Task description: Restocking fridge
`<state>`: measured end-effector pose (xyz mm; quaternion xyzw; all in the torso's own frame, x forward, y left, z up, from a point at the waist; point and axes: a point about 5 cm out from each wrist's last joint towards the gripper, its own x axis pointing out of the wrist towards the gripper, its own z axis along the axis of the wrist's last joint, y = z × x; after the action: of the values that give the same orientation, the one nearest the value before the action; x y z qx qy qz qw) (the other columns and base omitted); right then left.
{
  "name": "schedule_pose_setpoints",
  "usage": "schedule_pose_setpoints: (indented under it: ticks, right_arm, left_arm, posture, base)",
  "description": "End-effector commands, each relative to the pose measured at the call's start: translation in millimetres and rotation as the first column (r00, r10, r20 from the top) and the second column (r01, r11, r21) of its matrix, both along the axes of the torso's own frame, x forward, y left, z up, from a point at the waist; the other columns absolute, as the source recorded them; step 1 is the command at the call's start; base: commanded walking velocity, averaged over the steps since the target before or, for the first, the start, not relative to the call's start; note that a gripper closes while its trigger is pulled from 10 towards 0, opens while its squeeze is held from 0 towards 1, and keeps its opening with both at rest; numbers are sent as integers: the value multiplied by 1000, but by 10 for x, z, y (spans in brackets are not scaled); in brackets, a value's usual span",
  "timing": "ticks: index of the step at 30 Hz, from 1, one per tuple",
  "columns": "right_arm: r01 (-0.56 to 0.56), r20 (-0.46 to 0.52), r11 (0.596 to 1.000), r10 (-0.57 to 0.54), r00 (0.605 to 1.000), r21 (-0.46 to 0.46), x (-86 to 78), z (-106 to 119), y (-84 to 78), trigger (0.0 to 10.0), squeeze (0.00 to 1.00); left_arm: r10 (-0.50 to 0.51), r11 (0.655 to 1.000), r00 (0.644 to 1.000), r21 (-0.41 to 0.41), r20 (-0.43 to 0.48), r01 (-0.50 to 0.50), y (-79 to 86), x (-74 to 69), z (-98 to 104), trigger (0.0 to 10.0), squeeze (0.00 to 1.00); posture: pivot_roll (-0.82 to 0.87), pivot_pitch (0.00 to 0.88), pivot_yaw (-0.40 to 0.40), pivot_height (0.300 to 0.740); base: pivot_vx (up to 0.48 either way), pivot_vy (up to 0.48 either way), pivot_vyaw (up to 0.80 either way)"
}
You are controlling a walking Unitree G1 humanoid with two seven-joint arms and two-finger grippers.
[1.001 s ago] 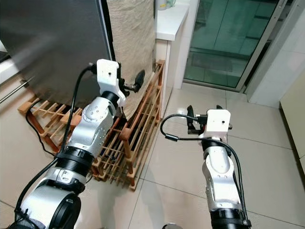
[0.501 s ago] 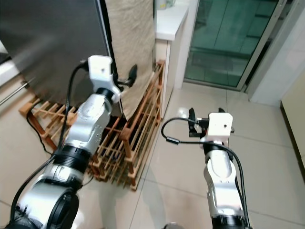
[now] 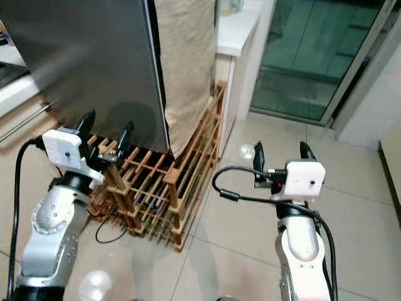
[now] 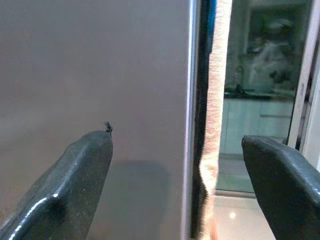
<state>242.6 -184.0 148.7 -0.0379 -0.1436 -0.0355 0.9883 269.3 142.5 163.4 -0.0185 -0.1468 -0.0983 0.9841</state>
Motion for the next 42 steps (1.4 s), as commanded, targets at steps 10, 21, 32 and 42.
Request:
schedule_pose_setpoints:
  ticks: [10,21,32,42]
  right_arm:
    - [33,-22,999,-32,999,22,99,24,-49,10000,0]
    - [5,-64,1000,-4,998,17,166,-56,-4,10000,0]
    - [-33,-53,999,33,998,0,173,-50,47,10000,0]
    - [-25,-80,1000,25,996,12,168,-113,22,10000,0]
  left_arm:
    - [-17,998,1000,-57,-20,16,-142,86,136,10000,0]
    - [34,998,999,-55,-30,-35,-80,110,156,10000,0]
    - [107,992,994,-60,-22,-108,31,152,220,10000,0]
    - [-118,993,983,5,-139,120,-208,246,160,10000,0]
  posture:
    - [-28,0,29,727]
    - [-21,0,28,727]
    - [-25,0,23,727]
    - [-26,0,28,727]
  base:
    - [432,0,0]
    - [480,0,0]
    - [0,0,0]
    - [0,0,0]
